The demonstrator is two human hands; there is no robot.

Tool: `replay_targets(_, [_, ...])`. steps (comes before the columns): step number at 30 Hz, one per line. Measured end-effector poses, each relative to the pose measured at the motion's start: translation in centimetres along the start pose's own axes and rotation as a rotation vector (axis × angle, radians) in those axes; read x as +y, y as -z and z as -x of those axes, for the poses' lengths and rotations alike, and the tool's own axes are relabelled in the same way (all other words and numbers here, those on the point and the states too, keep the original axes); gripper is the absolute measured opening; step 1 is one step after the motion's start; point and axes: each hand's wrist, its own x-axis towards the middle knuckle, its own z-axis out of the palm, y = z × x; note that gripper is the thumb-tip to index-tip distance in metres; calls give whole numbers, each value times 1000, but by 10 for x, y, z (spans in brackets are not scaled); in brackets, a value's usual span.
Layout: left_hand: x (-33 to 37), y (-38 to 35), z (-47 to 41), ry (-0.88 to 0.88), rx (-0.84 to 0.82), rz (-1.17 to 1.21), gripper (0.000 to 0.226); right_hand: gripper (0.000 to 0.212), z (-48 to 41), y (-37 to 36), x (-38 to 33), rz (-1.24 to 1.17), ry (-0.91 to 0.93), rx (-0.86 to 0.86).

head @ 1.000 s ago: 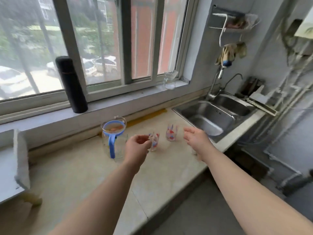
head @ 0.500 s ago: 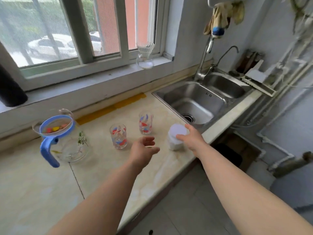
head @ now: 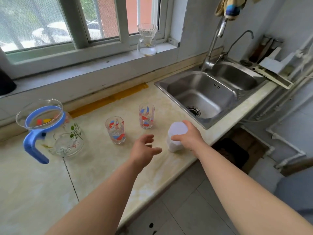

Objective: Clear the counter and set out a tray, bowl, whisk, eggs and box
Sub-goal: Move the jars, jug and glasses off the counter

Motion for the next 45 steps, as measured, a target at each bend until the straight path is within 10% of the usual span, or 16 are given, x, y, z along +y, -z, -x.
replay_targets(8, [3,32,37,-30,-55,-61,95,82,48,-28,-36,-36,57,-205])
replay_targets(19, [6,130,102,-184,259,-62,73,73,108,-98,-128,-51,209,-445])
replay_targets(24, [7,189,132,-217,405,72,64,35,130,-138,-176,-220,146,-613])
replay_targets(29, [5,245,149,-222,538,177,68,44,132,-194,-193,-215,39,-538])
replay_targets(32, [-1,278,157,-216,624,172,66,6,139,-228,-198,-140,29,-521])
replay_targets(45, [-24,347,191,-144,666,160,74,35,156,-291,-204,-178,-77,-320])
